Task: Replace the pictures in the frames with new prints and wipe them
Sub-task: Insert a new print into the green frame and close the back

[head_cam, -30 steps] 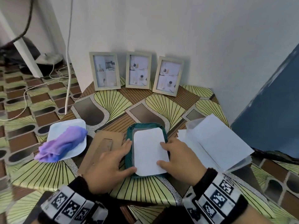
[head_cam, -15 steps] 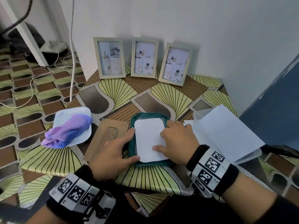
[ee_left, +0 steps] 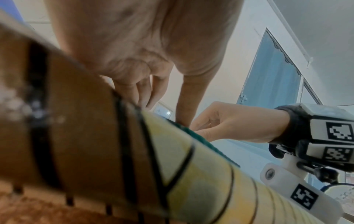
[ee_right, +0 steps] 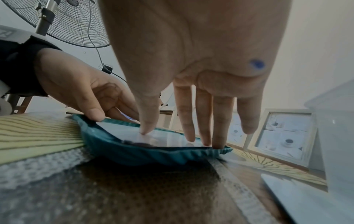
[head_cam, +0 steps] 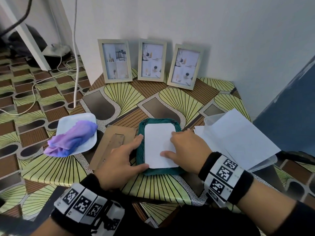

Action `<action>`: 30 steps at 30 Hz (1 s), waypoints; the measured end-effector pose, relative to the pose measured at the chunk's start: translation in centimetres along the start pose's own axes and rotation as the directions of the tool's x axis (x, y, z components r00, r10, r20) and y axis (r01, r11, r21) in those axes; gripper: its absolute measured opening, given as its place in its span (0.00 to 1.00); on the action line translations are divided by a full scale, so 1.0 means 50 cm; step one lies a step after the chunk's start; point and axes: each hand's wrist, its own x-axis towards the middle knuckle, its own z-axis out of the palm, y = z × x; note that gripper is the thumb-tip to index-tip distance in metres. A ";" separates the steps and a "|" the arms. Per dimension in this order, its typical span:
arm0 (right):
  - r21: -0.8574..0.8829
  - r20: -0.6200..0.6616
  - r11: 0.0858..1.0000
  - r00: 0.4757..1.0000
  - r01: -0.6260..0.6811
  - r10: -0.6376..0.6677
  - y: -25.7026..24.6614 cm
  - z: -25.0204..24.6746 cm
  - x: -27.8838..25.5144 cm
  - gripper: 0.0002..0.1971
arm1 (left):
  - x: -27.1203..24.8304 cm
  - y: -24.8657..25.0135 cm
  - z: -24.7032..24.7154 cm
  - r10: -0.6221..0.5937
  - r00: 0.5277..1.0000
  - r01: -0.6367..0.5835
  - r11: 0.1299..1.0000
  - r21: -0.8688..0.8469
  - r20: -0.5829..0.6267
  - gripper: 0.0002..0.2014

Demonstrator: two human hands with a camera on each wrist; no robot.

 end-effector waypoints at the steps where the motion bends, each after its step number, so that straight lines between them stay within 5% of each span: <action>1: 0.002 -0.010 1.000 1.000 0.003 -0.003 0.002 0.001 0.000 0.22 | -0.001 0.002 -0.001 -0.002 1.000 0.002 1.000 0.002 0.000 0.46; 10: -0.013 -0.087 0.996 0.992 0.087 -0.088 0.032 0.017 -0.010 0.26 | -0.014 0.035 -0.057 0.186 0.978 -0.170 0.973 0.156 -0.093 0.30; 13: 0.029 -0.067 0.995 0.993 0.094 -0.092 0.042 0.025 -0.013 0.28 | -0.016 0.023 -0.094 0.198 0.979 -0.200 0.918 0.344 0.040 0.29; 17: 0.033 -0.069 0.994 0.992 0.105 -0.103 0.045 0.032 -0.011 0.29 | -0.026 -0.019 -0.114 -0.062 0.952 -0.156 0.746 0.647 0.301 0.44; 24: -0.028 -0.051 0.995 0.994 0.099 -0.100 0.042 0.034 -0.010 0.28 | -0.087 -0.051 -0.153 -0.059 0.859 -0.358 0.642 0.678 0.509 0.62; 30: -0.060 -0.056 0.994 0.994 0.088 -0.092 0.034 0.036 -0.008 0.27 | -0.137 -0.072 -0.159 0.112 0.893 -0.370 0.733 0.571 0.435 0.46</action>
